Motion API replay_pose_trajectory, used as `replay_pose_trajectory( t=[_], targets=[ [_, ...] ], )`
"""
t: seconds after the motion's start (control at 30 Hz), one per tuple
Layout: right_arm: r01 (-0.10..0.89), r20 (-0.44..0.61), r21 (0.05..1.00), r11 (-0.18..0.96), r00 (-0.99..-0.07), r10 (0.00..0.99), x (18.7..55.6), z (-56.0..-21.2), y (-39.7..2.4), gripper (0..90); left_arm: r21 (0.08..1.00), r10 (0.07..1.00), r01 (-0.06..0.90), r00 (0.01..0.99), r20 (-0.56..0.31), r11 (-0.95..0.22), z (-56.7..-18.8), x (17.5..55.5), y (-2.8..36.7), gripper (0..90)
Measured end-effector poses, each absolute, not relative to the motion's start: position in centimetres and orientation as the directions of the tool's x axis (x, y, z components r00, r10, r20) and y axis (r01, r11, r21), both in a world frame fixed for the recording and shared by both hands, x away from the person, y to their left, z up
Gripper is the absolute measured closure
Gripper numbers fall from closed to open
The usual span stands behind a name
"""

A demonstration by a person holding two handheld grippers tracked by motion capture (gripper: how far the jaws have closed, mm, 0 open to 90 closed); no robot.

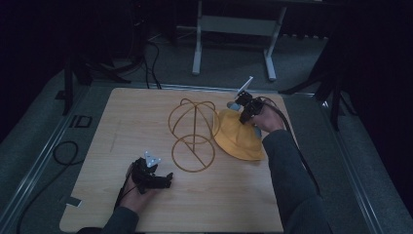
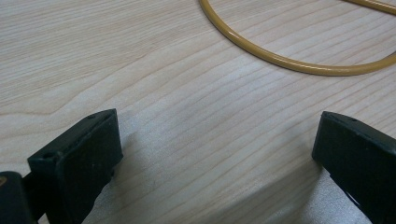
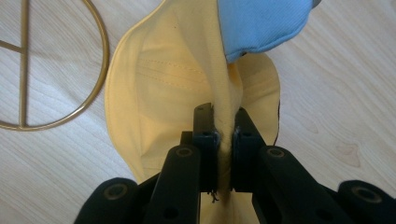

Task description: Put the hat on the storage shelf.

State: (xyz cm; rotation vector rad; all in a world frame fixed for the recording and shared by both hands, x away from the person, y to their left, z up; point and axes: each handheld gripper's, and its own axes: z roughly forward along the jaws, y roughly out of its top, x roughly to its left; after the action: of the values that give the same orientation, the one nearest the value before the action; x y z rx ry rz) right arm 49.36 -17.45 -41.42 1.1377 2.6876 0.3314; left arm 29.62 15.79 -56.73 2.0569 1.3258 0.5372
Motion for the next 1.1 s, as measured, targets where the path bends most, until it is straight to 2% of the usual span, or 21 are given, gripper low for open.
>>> replay_pose_trajectory(
  t=[0.2,0.57,1.1],
  targets=[
    [0.659,-0.100,0.342,0.670,-0.683,0.723,48.8,-40.6,-18.4,83.9,0.692,0.911,0.657,0.412,0.003,-0.300,-56.7,29.6,15.8,1.5],
    [0.634,-0.016,0.458,0.624,-0.695,0.718,47.8,-39.8,-20.2,83.9,0.692,0.911,0.656,0.412,0.004,-0.300,-56.7,29.6,15.8,1.5],
    [0.594,0.038,0.555,0.583,-0.718,0.695,47.0,-37.4,-22.5,84.0,0.692,0.911,0.657,0.413,0.004,-0.301,-56.7,29.6,15.8,1.5]
  ],
)
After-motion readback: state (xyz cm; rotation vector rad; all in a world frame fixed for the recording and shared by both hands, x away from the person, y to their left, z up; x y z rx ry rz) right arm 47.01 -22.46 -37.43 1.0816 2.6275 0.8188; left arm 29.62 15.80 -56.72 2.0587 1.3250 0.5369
